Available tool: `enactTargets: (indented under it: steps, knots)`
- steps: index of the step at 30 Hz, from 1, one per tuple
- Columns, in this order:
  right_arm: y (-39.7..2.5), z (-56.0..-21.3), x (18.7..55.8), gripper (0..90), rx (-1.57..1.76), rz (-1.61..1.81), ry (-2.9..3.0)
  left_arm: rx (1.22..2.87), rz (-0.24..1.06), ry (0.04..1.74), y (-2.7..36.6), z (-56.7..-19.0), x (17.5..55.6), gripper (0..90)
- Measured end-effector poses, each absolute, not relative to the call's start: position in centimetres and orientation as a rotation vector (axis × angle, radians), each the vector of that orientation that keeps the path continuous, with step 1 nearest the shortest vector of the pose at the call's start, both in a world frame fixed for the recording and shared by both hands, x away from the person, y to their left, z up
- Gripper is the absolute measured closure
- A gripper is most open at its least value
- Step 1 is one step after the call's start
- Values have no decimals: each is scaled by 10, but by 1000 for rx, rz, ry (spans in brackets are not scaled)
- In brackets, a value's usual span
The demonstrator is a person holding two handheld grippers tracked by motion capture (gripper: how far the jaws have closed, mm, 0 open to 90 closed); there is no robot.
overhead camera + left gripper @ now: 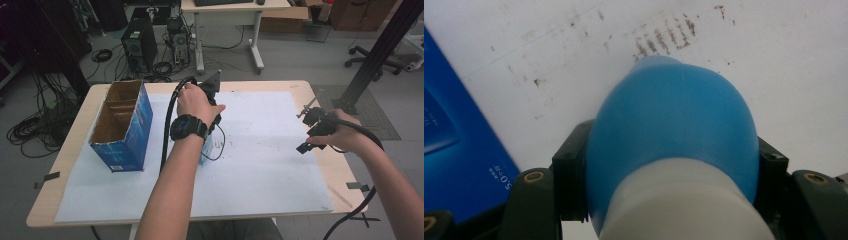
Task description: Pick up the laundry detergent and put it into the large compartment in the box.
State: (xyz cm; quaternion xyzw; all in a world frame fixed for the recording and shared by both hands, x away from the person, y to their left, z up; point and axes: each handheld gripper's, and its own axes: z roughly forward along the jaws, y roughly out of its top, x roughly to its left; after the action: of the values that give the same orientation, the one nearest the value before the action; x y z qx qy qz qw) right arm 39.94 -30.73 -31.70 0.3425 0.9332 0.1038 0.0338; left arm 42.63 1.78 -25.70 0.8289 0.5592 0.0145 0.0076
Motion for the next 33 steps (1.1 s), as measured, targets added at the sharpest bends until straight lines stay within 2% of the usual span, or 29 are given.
enactTargets:
  steps: [33]
  knots:
    - [-304,-291,403,188,1029,301,2859,2575,8,1726,28,-185,427,373]
